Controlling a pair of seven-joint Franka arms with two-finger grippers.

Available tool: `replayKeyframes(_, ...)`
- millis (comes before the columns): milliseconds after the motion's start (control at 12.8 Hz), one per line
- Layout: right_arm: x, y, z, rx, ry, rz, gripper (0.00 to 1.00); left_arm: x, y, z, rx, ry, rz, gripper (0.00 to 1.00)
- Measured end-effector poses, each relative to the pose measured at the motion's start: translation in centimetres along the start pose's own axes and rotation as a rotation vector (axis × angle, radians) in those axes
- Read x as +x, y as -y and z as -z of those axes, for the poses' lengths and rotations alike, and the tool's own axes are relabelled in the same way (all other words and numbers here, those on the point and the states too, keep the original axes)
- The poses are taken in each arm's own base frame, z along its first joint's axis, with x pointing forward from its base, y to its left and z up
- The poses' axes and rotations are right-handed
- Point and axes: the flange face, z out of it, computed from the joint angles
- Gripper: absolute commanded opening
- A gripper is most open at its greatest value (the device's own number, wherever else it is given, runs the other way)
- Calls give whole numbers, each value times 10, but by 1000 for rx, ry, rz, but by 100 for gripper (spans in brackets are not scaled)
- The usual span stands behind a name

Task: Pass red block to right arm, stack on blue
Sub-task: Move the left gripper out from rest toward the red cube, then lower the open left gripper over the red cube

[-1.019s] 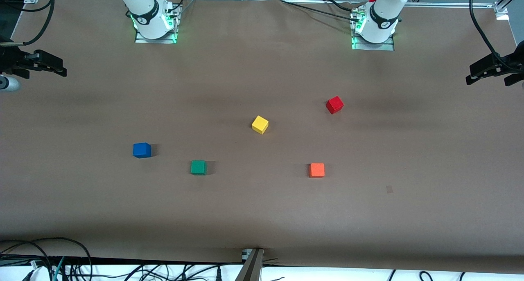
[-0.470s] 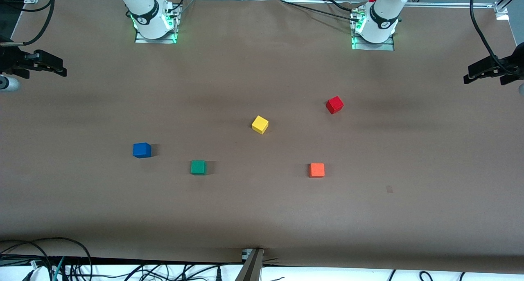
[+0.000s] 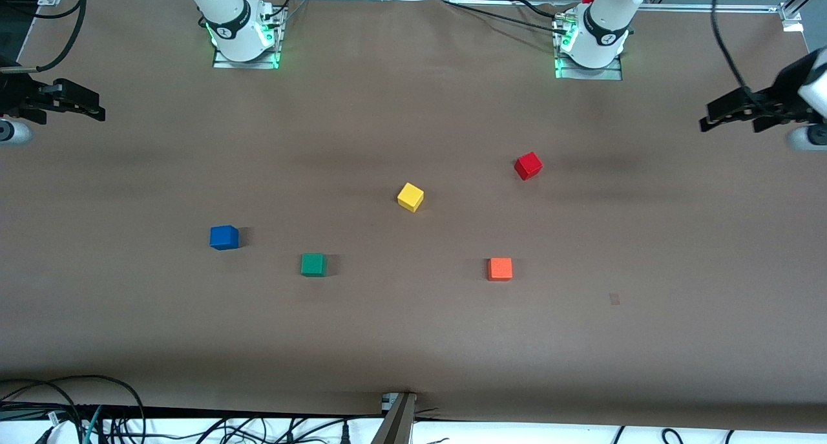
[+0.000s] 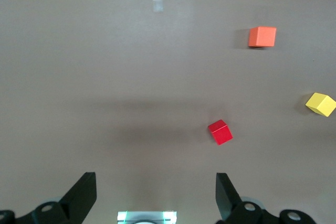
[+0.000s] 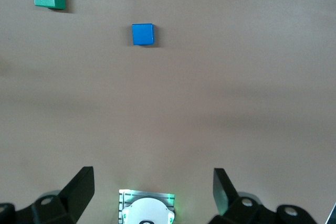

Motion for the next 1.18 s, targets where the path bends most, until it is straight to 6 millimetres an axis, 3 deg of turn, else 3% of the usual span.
replayKeyframes(392, 0, -1, 0, 0, 0, -2, 100, -22, -30, -59, 27, -19, 38, 100)
replayKeyframes(705, 1, -2, -1, 1, 2, -4, 100, -29, -77, -110, 52, -17, 192, 100)
replayKeyframes(1019, 3, -3, -5, 2, 10, -3, 100, -35, -104, -153, -4, 13, 373, 100)
replayKeyframes(1176, 3, -4, -5, 2, 9, -3, 100, -40, -123, -186, -6, -2, 436, 100)
